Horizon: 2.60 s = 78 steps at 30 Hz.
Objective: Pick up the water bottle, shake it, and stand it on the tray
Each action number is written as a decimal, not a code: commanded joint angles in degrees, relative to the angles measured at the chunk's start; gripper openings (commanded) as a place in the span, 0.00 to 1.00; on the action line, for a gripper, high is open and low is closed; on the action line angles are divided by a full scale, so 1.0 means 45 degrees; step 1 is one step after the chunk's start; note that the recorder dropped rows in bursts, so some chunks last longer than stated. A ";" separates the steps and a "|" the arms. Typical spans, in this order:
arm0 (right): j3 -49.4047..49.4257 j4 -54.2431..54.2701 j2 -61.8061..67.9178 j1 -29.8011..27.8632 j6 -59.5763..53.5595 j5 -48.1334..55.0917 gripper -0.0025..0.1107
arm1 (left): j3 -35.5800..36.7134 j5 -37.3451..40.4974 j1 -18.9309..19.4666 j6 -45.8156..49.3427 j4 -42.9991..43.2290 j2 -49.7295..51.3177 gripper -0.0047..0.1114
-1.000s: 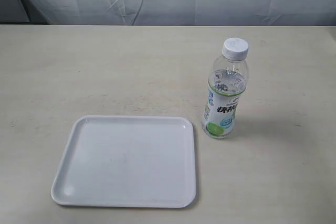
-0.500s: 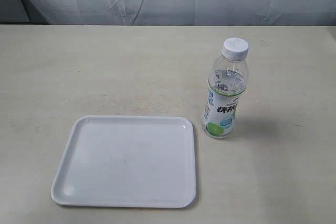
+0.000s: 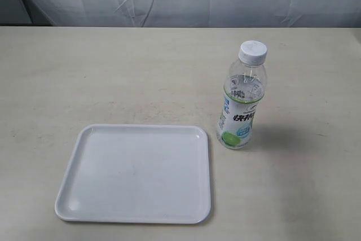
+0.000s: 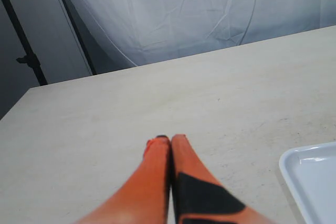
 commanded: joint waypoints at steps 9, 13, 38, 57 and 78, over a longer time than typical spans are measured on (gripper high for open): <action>0.5845 0.2186 -0.1093 0.4558 -0.3307 -0.3236 0.02 | 0.0048 0.0020 -0.0005 -0.0026 -0.0019 -0.0058 0.04; 0.7735 0.0892 -0.1115 0.6594 -0.1808 -0.6255 0.02 | 0.0048 0.0020 -0.0005 -0.0026 -0.0019 -0.0058 0.04; 0.9518 0.0217 0.1801 0.8362 0.0001 -1.4229 0.94 | 0.0048 0.0020 -0.0005 -0.0048 -0.0019 -0.0058 0.04; 0.9493 0.0123 0.6149 0.8887 0.0001 -1.9942 0.94 | 0.0048 0.0020 -0.0005 -0.0048 -0.0019 -0.0058 0.04; 0.8389 0.0520 0.7448 0.9093 0.0190 -1.9402 0.03 | 0.0048 0.0020 -0.0005 -0.0048 -0.0019 -0.0058 0.04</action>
